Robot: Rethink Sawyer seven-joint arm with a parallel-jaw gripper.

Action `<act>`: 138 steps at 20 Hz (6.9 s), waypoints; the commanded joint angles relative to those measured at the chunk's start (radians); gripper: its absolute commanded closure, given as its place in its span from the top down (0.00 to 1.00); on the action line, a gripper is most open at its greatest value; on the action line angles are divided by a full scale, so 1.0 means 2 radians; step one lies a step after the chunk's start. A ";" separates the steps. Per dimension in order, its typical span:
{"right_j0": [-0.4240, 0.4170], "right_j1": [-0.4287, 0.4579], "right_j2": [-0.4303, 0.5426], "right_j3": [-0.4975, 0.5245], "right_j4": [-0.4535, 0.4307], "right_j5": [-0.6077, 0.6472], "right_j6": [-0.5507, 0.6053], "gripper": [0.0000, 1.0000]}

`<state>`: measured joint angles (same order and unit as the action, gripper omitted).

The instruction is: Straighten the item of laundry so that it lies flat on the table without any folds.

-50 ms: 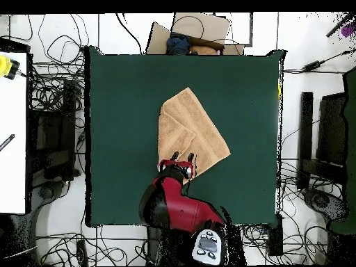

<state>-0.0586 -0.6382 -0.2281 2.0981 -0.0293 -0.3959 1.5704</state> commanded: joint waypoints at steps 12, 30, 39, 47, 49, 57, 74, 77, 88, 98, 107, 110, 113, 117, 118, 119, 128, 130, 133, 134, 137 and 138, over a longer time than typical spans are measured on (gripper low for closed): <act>-0.139 0.131 0.138 -0.102 -0.102 0.032 0.066 1.00; -0.076 -0.018 0.156 -0.041 0.005 0.189 0.115 1.00; -0.079 0.004 0.163 -0.027 -0.003 0.144 0.126 1.00; -0.097 0.004 0.167 -0.031 -0.016 0.152 0.109 1.00; -0.121 0.008 0.181 -0.041 -0.025 0.169 0.092 1.00; -0.144 0.008 0.197 -0.030 -0.033 0.158 0.091 1.00; -0.113 0.087 0.144 -0.088 -0.040 0.109 0.071 1.00; -0.123 0.070 0.145 -0.085 -0.047 0.133 0.059 1.00; -0.158 0.032 0.176 -0.084 -0.049 0.207 0.045 1.00; -0.139 0.085 0.164 -0.117 -0.048 0.182 0.050 1.00; -0.140 0.178 0.150 -0.203 -0.048 0.189 0.032 1.00; -0.139 0.184 0.146 -0.210 -0.051 0.183 0.035 1.00; -0.140 0.185 0.150 -0.216 -0.051 0.196 0.035 1.00; -0.133 0.183 0.147 -0.231 -0.048 0.221 0.032 1.00; -0.136 0.185 0.151 -0.233 -0.050 0.225 0.031 1.00; -0.140 0.186 0.155 -0.235 -0.051 0.228 0.030 1.00; -0.131 0.187 0.146 -0.240 -0.064 0.215 0.046 0.00; -0.132 0.186 0.147 -0.240 -0.064 0.218 0.045 0.00; -0.134 0.186 0.149 -0.240 -0.065 0.219 0.045 0.00; -0.135 0.186 0.149 -0.239 -0.066 0.219 0.044 0.00; -0.140 0.186 0.154 -0.240 -0.067 0.221 0.041 0.00; -0.138 0.186 0.153 -0.239 -0.066 0.220 0.043 0.00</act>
<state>-0.3272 -0.4152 0.0632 1.7638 -0.1331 0.0504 1.5704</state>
